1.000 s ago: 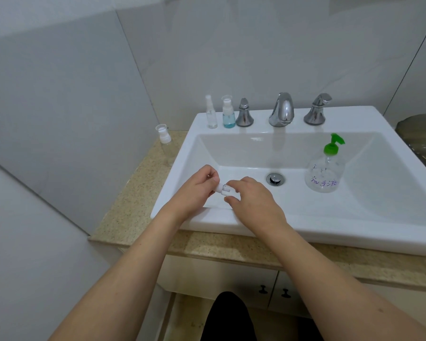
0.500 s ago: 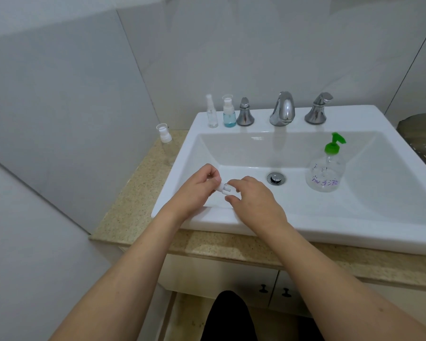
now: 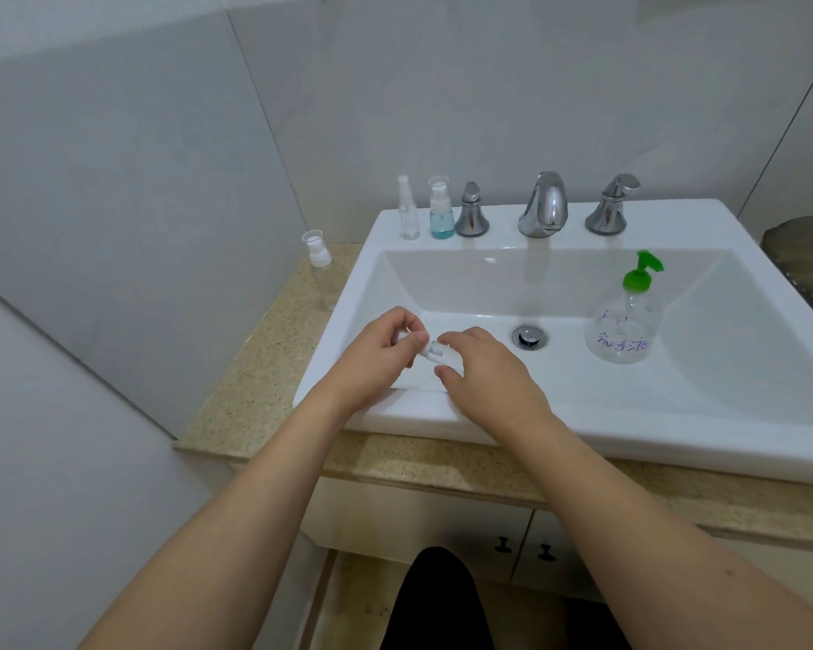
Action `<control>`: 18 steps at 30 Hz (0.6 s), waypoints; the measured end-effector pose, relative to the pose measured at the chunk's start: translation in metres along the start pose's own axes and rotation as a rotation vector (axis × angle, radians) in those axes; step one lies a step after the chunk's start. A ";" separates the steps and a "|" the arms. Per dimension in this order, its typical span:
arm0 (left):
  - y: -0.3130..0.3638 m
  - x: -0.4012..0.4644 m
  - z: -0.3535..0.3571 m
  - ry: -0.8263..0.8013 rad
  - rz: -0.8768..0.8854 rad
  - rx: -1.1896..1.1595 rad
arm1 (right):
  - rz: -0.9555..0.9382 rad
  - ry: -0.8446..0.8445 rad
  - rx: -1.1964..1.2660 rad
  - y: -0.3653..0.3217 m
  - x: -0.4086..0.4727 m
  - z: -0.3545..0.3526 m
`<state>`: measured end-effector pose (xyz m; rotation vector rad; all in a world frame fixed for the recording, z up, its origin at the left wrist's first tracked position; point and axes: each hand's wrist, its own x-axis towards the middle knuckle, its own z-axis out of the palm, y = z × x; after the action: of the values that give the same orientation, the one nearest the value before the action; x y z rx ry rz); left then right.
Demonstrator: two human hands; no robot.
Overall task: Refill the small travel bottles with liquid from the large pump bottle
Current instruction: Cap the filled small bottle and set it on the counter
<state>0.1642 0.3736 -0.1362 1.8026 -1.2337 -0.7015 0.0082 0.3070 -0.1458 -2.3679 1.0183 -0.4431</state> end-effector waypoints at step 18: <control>-0.025 0.051 -0.114 0.600 -0.119 0.330 | -0.103 0.067 -0.137 -0.086 0.091 0.034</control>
<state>0.2862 0.3662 -0.0993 2.1533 -0.8685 0.0098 0.1340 0.3012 -0.1156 -2.5522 0.9880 -0.5082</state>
